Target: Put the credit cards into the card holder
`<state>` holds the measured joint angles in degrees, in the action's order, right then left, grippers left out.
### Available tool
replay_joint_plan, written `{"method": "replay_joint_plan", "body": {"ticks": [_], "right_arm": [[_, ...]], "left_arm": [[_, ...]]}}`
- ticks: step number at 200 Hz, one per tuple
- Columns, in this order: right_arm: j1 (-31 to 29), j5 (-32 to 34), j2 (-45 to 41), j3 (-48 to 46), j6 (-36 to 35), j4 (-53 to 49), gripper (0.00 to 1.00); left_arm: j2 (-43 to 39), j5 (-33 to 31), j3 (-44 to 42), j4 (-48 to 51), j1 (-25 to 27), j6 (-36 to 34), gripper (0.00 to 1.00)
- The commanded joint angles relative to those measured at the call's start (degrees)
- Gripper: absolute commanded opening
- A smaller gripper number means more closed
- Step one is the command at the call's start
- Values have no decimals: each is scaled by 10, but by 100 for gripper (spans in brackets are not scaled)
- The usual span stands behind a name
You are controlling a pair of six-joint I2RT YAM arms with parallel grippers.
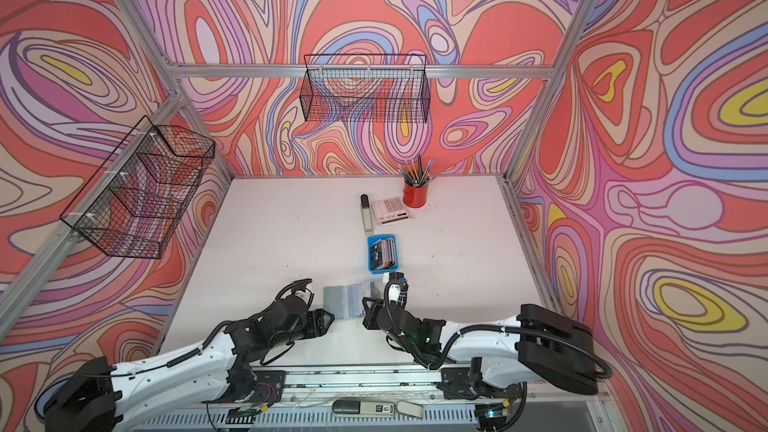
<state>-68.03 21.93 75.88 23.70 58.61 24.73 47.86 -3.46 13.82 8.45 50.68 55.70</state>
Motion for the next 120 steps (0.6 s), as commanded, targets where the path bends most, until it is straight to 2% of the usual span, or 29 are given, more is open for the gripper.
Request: {"method": "replay_joint_plan", "body": {"ticks": [1,20,49,57,69,120], "right_arm": [[33,-77,36,26,-47,17,0],[67,-129,71,33,-50,39,0],[85,-155,112,48,-53,54,0],[88,-162,120,52,-53,57,0],[93,-169,133,53,-51,67,0],[104,-196,188,64,-39,100,0]], "left_arm": [[-41,-89,23,88,1,-7,75],[-39,-97,19,43,-1,-26,77],[18,-112,60,60,-6,-45,72],[33,-114,66,57,-10,-46,68],[49,-102,69,41,-18,-51,62],[88,-63,61,-13,-47,-49,59]]}}
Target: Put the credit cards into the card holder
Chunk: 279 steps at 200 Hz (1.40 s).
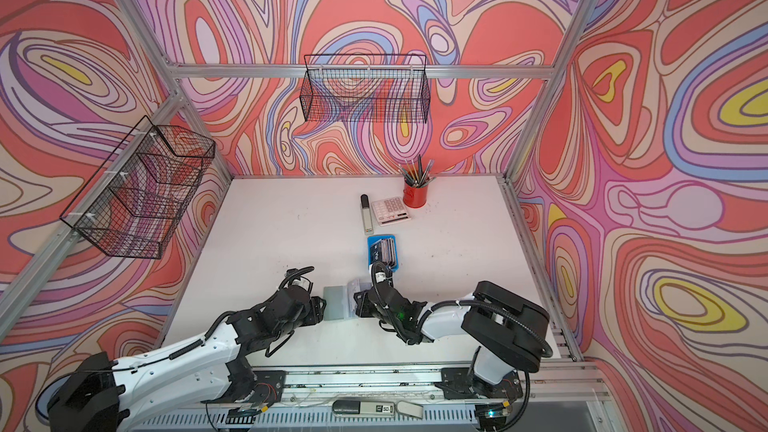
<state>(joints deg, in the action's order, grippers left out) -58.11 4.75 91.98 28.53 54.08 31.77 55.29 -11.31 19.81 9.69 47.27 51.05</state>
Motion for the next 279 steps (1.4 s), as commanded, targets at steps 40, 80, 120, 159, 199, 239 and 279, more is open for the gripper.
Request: {"method": "replay_joint_plan", "body": {"ticks": [40,80,120,159,199,239,279], "right_arm": [[10,-37,55,16,23,49,0],[11,-46,64,7,49,71,0],[10,-37,71,-22,99,110,0],[10,-5,43,-44,112,112,0],[10,5,27,-46,116,94,0],[10,-1,49,-37,120,100,0],[10,-20,84,-30,128,136,0]], "left_arm": [[26,24,-2,-41,-16,-1,56],[44,31,-7,-56,-16,1,52],[65,50,-12,-74,-16,8,39],[82,57,-17,-74,-16,15,31],[83,55,-21,-81,-16,18,29],[96,65,-19,-92,-16,18,24],[105,68,-19,-97,-16,18,21]]}}
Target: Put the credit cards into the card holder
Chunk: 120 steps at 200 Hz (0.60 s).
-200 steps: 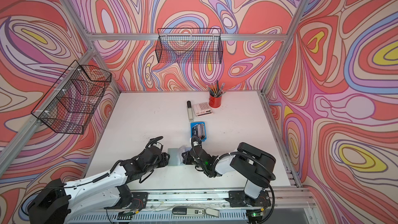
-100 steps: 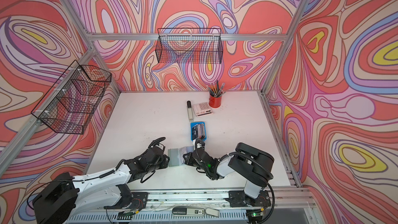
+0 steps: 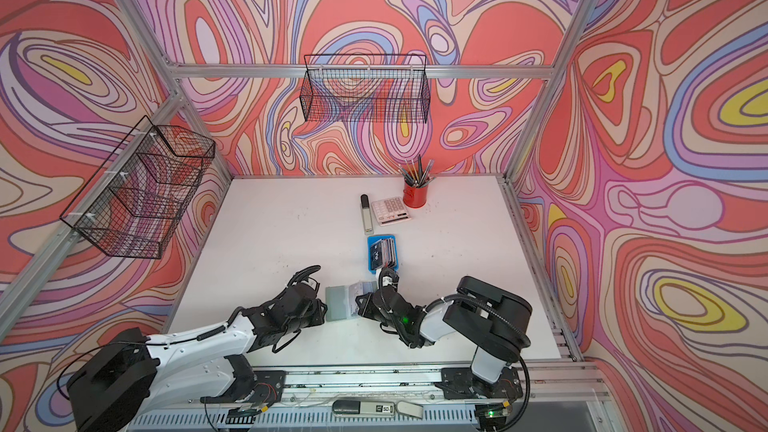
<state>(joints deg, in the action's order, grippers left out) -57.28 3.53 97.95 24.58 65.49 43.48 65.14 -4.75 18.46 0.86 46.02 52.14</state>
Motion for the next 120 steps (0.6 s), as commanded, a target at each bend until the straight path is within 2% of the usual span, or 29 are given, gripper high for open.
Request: {"method": "replay_joint_plan", "body": {"ticks": [1,120], "right_arm": [[2,-8,24,10,14,20,0],[1,-38,79,24,27,73,0]], "left_arm": [[7,3,-5,-9,-3,7,21],[11,0,-7,-7,-3,3,16]]}}
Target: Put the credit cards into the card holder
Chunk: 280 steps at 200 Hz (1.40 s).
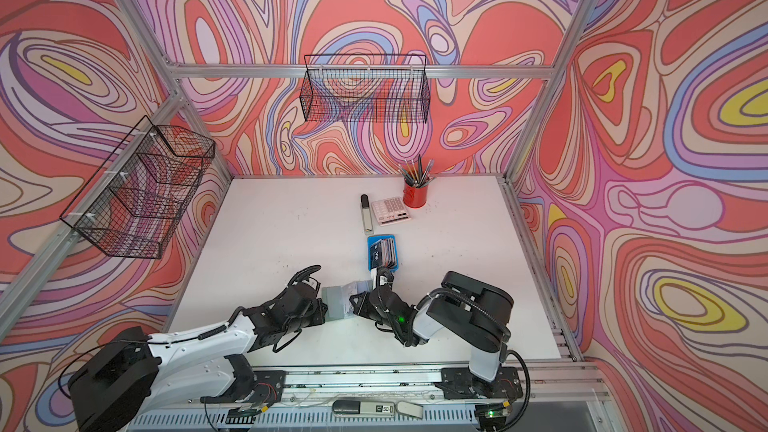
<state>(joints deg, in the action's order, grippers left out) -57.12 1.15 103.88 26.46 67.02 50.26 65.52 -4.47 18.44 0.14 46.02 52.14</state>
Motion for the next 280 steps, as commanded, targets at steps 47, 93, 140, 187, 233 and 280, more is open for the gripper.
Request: {"method": "replay_joint_plan", "body": {"ticks": [47,93,140,187,233,280], "right_arm": [[0,31,-16,2,7,-59,0],[0,67,-77,-6,-5,-125,0],[-1,23,-9,10,1,-72,0],[0,3,8,20,-4,-56,0],[0,-3,-2,20,-22,-48,0],[-2,2,-20,25,-39,-71,0]], "left_arm": [[-3,-21,-11,20,-4,3,13],[-7,-27,-14,20,-4,1,9],[-5,-26,-14,20,-3,0,8],[11,-32,-13,15,-3,-2,7],[32,-40,-6,21,-3,-5,2],[27,-37,-7,20,-3,-5,1]]}}
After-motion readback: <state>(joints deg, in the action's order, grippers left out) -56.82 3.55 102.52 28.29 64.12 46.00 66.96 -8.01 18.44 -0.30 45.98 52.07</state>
